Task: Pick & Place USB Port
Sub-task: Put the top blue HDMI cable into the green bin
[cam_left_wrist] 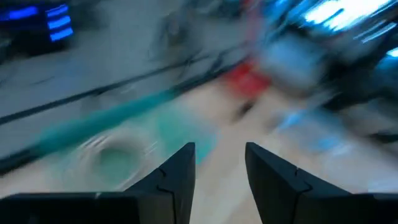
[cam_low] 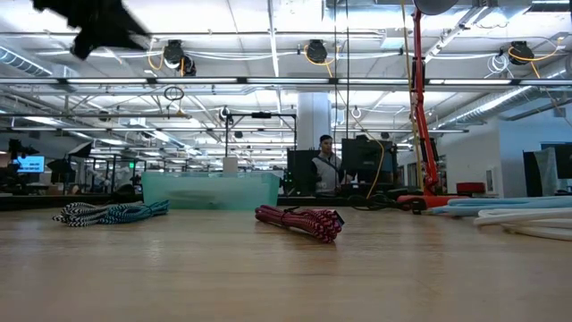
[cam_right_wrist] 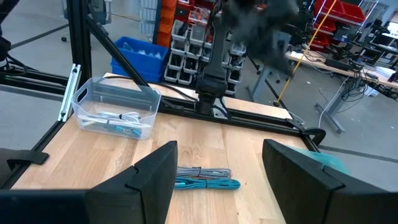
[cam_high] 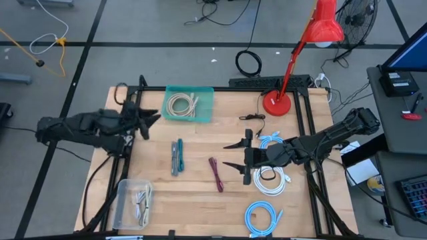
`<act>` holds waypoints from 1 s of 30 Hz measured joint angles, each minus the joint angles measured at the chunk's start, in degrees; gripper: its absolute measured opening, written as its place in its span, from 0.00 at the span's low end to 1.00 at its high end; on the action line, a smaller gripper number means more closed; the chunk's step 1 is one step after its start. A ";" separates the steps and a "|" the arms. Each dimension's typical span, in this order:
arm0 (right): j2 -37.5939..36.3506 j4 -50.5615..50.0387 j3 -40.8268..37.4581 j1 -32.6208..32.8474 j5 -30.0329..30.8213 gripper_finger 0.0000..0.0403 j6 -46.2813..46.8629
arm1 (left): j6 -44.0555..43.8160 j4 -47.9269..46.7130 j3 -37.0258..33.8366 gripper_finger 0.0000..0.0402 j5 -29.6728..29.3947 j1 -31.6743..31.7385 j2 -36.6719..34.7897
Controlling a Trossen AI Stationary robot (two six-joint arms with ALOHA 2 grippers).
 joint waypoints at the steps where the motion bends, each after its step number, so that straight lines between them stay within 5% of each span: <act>1: 0.00 -0.09 0.00 0.00 0.00 0.56 0.00 | 1.86 4.56 -0.12 0.36 4.15 0.59 -0.26; 7: 0.00 -0.76 0.00 0.00 0.00 0.56 -0.02 | 6.61 16.76 -0.33 0.36 35.54 0.34 5.51; 9: 0.00 -0.93 0.00 0.00 0.00 0.56 -0.02 | 6.57 16.92 -0.33 0.36 41.14 -0.89 8.59; 19: 0.00 -1.00 0.00 0.00 0.00 0.56 0.13 | -1.48 2.55 -0.35 0.36 31.38 -5.62 19.75; 30: 0.00 -1.31 0.00 0.00 0.00 0.56 0.18 | -10.80 -6.33 -0.35 0.36 28.75 -8.29 25.24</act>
